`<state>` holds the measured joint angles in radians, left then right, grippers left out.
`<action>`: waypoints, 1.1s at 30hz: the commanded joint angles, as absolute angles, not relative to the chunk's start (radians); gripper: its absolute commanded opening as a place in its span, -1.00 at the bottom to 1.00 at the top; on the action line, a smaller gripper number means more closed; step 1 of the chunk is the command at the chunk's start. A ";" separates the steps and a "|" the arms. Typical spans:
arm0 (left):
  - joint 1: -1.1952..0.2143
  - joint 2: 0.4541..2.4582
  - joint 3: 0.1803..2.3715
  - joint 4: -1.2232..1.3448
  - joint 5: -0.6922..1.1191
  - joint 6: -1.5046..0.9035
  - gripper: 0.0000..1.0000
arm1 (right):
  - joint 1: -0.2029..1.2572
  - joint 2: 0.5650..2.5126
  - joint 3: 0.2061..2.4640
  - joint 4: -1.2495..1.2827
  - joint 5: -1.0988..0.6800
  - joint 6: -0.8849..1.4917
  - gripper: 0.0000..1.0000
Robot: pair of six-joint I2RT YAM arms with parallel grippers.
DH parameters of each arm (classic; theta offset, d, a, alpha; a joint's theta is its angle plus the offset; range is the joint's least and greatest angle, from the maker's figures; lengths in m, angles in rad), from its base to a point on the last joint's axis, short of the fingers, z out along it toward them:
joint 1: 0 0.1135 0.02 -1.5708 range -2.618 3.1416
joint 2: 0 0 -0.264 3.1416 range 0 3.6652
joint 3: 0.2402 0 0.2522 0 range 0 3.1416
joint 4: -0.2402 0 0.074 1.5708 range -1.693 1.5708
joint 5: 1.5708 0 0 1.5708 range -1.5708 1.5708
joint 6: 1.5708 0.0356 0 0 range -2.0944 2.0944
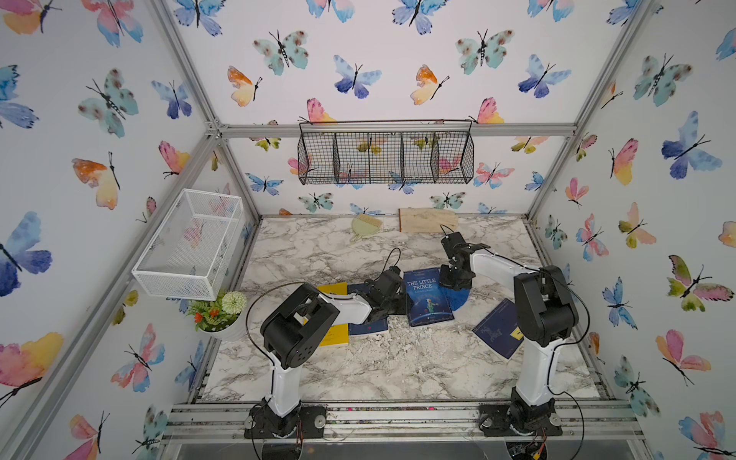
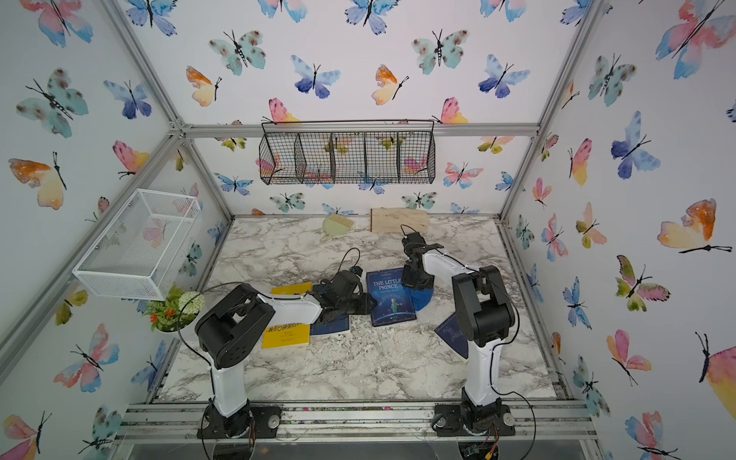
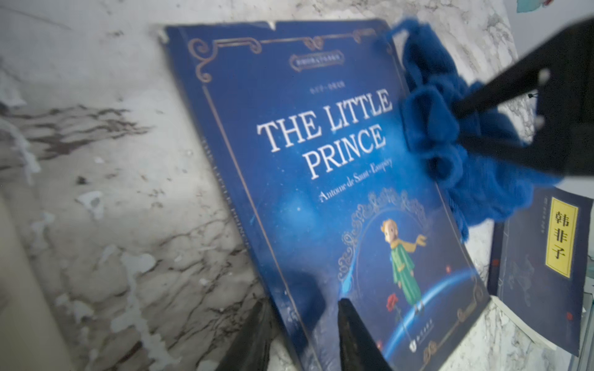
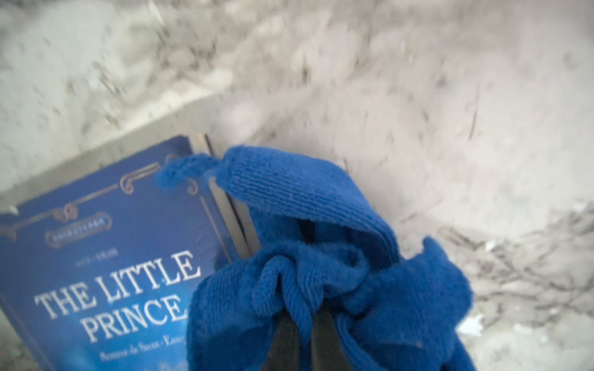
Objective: Wipe the cover of the book
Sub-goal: Adjust the book at the center of the board, then wipe the dirt from the cover of the book.
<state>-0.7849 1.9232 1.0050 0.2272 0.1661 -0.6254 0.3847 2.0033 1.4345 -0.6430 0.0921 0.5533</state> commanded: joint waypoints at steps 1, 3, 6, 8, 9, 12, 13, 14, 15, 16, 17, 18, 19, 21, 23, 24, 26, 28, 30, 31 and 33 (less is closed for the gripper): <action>-0.800 1.936 0.976 0.153 0.216 -0.630 -0.29 | 0.385 1.994 1.506 -0.722 0.163 0.530 -0.98; -0.798 1.942 0.980 0.151 0.212 -0.631 -0.33 | 0.385 1.956 1.514 -0.738 0.186 0.538 -0.98; -0.800 1.952 0.987 0.140 0.209 -0.635 -0.39 | 0.385 1.903 1.525 -0.765 0.250 0.548 -0.98; -0.799 1.955 0.988 0.140 0.209 -0.635 -0.42 | 0.386 1.877 1.540 -0.783 0.272 0.554 -0.98; -0.800 1.956 0.989 0.140 0.208 -0.635 -0.44 | 0.385 1.866 1.550 -0.798 0.274 0.560 -0.98; -0.799 1.959 0.990 0.137 0.203 -0.636 -0.49 | 0.385 1.828 1.564 -0.800 0.221 0.580 -0.97; -0.798 1.960 0.991 0.135 0.202 -0.635 -0.50 | 0.386 1.808 1.544 -0.766 0.170 0.581 -0.98; -0.800 1.962 0.993 0.133 0.200 -0.635 -0.50 | 0.387 1.793 1.519 -0.731 0.125 0.587 -0.97; -0.799 1.964 0.994 0.131 0.198 -0.635 -0.50 | 0.387 1.775 1.483 -0.680 0.077 0.595 -0.96; -0.799 1.966 0.997 0.128 0.196 -0.635 -0.51 | 0.388 1.765 1.443 -0.637 0.038 0.605 -0.96; -0.798 1.968 0.999 0.125 0.196 -0.635 -0.52 | 0.388 1.766 1.417 -0.618 0.021 0.611 -0.96; -0.798 1.970 1.001 0.121 0.193 -0.635 -0.52 | 0.390 1.777 1.394 -0.610 0.015 0.618 -0.96; -0.798 1.971 1.004 0.121 0.194 -0.633 -0.52 | 0.390 1.795 1.375 -0.608 0.007 0.623 -0.96; -0.799 1.971 1.002 0.120 0.193 -0.634 -0.52 | 0.394 1.832 1.332 -0.595 -0.003 0.634 -0.97; -0.798 1.973 1.003 0.120 0.193 -0.635 -0.53 | 0.407 1.850 1.264 -0.547 -0.020 0.649 -0.98; -0.799 1.973 1.004 0.119 0.193 -0.634 -0.53 | 0.417 1.854 1.226 -0.518 -0.031 0.660 -0.98; -0.799 1.976 1.006 0.117 0.195 -0.634 -0.54 | 0.434 1.873 1.162 -0.455 -0.044 0.678 -0.97; -0.798 1.977 1.008 0.115 0.195 -0.633 -0.54 | 0.437 1.922 1.145 -0.422 -0.056 0.688 -0.98; -0.799 1.979 1.009 0.115 0.194 -0.634 -0.54 | 0.437 1.987 1.184 -0.430 -0.044 0.685 -0.98; -0.798 1.978 1.008 0.115 0.194 -0.634 -0.54 | 0.438 2.016 1.210 -0.439 -0.035 0.683 -0.98; -0.799 1.979 1.007 0.115 0.195 -0.634 -0.55 | 0.437 2.084 1.282 -0.455 -0.018 0.673 -0.98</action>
